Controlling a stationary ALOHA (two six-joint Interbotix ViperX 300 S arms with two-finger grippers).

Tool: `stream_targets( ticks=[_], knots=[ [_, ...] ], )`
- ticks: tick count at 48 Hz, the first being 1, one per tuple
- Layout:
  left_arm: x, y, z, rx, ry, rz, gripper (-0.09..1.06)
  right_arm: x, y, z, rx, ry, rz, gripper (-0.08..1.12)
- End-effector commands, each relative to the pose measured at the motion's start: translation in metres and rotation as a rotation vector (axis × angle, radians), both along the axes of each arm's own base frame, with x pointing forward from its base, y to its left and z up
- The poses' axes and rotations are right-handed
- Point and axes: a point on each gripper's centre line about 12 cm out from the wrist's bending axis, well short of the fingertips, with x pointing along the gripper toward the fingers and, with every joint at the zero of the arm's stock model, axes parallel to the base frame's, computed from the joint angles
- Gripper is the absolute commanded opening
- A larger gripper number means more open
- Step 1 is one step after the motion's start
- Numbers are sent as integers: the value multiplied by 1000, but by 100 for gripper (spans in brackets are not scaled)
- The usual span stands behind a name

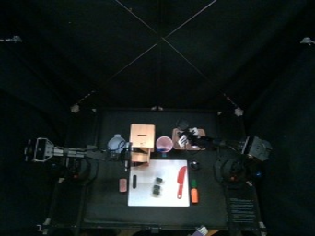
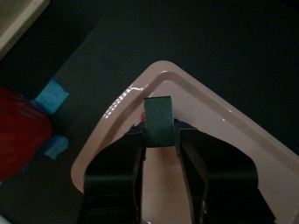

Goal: Place sushi on board then cut the sushi with the knife then place the pieces on the plate
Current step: Place the 4 sushi pieces on the plate

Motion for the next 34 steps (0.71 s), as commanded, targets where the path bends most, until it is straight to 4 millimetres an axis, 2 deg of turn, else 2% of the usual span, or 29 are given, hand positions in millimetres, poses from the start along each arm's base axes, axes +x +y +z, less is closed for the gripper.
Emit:
stream_targets(
  ticks=[1, 8, 16, 22, 26, 29, 34],
  knots=[
    [1, 2, 8, -4, -31, 9, 85, 6, -5, 14, -25, -37, -4, 77],
    [0, 2, 7, -4, -27, 9, 85, -3, -1, 23, -45, -27, -25, 84],
    [-1, 2, 5, -12, -23, 12, 85, -12, 30, 43, -72, -45, -2, 84],
    [-1, 2, 5, -15, -23, 15, 85, -13, 80, 61, -54, -111, 100, 84],
    [-1, 2, 6, -14, -26, 15, 85, -5, 122, 68, -37, -158, 248, 84],
    [0, 3, 7, -13, -28, 16, 85, 4, 158, 70, -26, -181, 393, 84],
    [1, 4, 8, -12, -31, 21, 85, 18, 193, 66, -23, -178, 538, 84]
  ],
)
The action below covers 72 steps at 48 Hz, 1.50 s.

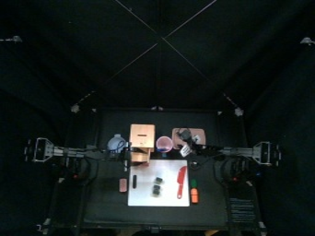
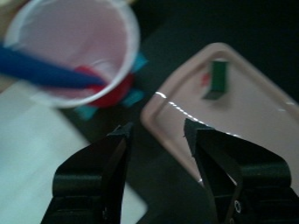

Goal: Place sushi on board then cut the sushi with the knife then place the pieces on the plate
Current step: Place the 4 sushi pieces on the plate

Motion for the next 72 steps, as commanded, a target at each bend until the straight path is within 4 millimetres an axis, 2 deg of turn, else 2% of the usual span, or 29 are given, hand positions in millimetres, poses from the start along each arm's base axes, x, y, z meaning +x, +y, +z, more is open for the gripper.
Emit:
stream_targets(
  ticks=[1, 10, 19, 29, 46, 51, 58, 61, 66, 70, 72],
  knots=[
    [3, 3, 11, 2, -37, 9, 85, 17, 37, 7, -1, -30, 140, 84],
    [4, 3, 13, 2, -43, 8, 85, 58, 60, -2, 12, -15, 202, 84],
    [3, 3, 12, 1, -40, 8, 85, 93, 75, -13, 55, -32, 261, 84],
    [1, 3, 8, 0, -31, 8, 85, 104, 84, -25, 67, -15, 281, 84],
    [1, 3, 6, -1, -25, 10, 85, 100, 88, -44, 111, 29, 258, 83],
    [0, 3, 7, 0, -26, 10, 85, 98, 89, -48, 124, 42, 247, 77],
    [0, 3, 7, 0, -26, 10, 85, 96, 86, -51, 140, 52, 221, 63],
    [0, 3, 7, 0, -26, 10, 85, 95, 85, -47, 145, 47, 206, 58],
    [0, 3, 7, 0, -26, 10, 85, 86, 80, -33, 127, 33, 180, 58],
    [0, 3, 6, -1, -25, 10, 85, 70, 69, -20, 89, 41, 130, 58],
    [0, 3, 6, -1, -25, 10, 85, 55, 61, -13, 62, 51, 89, 58]
  ],
)
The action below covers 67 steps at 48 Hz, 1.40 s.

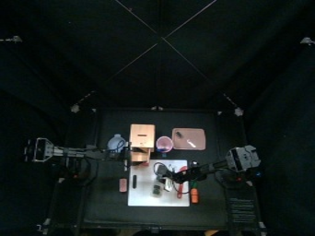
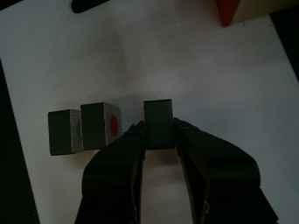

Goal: Place sushi on board then cut the sushi with the knife then place the pieces on the plate
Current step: Place the 4 sushi pieces on the plate

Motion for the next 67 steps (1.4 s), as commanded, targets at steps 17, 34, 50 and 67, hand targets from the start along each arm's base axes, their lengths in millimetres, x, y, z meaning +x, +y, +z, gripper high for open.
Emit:
stream_targets(
  ticks=[17, 34, 50, 67],
  knots=[
    [0, 2, 6, 2, -24, 7, 85, -104, -99, 54, -198, 3, -343, 58],
    [0, 3, 5, 2, -21, 10, 85, -127, -192, 31, -158, 34, -576, 58],
    [-3, 6, 2, -6, -13, 25, 85, -113, -224, -4, -133, 131, -609, 68],
    [-4, 7, 0, -15, -10, 31, 85, -114, -212, 8, -164, 139, -615, 84]
  ],
)
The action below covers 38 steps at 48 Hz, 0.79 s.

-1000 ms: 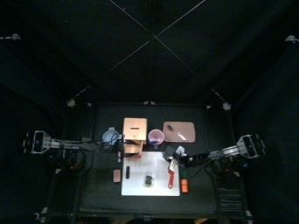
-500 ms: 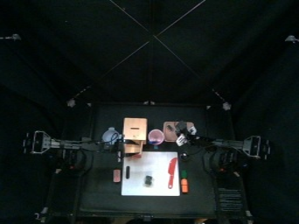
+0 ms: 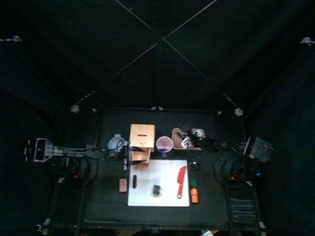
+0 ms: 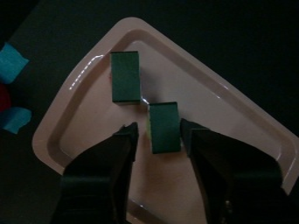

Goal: Place sushi on board then cut the sushi with the knife then place the pieces on the plate
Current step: Place the 4 sushi pieces on the plate

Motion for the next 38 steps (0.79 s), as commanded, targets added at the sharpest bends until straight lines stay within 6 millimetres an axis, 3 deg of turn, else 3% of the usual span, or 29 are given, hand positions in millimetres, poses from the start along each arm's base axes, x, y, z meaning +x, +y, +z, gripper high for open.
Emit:
stream_targets(
  ticks=[1, 9, 18, 25, 32, 38],
  knots=[
    [1, 1, 8, -1, -29, 2, 85, -1, 10, 26, -45, -34, -5, 84],
    [2, 0, 8, -1, -31, 1, 85, -3, 49, 57, -83, -71, 38, 84],
    [3, 0, 10, 2, -35, -1, 85, 24, 132, 80, -32, -214, 337, 84],
    [4, 0, 12, 2, -41, -1, 85, 58, 191, 71, 50, -271, 580, 84],
    [4, 1, 12, -2, -40, 3, 85, 95, 225, 58, 73, -240, 662, 84],
    [3, 1, 11, -11, -38, 8, 85, 120, 241, 51, 54, -205, 673, 84]
  ],
)
